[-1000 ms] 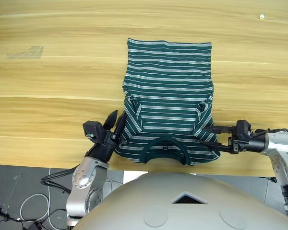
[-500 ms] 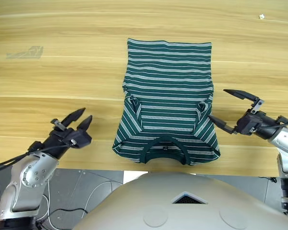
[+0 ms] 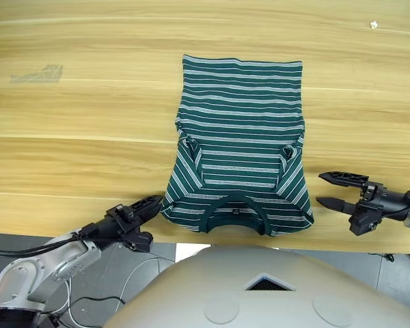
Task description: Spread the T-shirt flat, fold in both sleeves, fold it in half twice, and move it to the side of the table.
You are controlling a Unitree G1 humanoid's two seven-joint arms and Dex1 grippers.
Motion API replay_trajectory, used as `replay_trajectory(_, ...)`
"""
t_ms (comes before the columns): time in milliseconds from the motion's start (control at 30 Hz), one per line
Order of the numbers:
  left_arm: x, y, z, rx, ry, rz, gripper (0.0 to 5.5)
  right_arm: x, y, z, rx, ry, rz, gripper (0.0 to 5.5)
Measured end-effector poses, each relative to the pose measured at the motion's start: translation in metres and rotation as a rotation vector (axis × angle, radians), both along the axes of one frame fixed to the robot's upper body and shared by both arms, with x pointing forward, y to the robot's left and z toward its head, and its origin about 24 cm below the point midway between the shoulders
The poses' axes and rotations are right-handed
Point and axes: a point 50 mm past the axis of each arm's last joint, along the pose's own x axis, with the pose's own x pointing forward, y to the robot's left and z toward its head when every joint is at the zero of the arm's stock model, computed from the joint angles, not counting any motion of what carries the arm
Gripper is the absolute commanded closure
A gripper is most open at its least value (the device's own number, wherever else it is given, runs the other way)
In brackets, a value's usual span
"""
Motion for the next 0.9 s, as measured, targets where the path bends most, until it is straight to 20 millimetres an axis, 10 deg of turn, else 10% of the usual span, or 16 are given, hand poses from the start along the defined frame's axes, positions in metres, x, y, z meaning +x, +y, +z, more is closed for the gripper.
replay_trajectory(167,0.006,-0.006,-0.003,-0.021,-0.007,-0.029,3.94,-0.007,0.02,-0.006,0.07,0.036,0.065,0.98)
replay_trajectory(900,0.007,-0.013,-0.005,-0.055,0.011,-0.017,5.5,-0.011,0.032,-0.022,0.094,0.208,0.005,4.94)
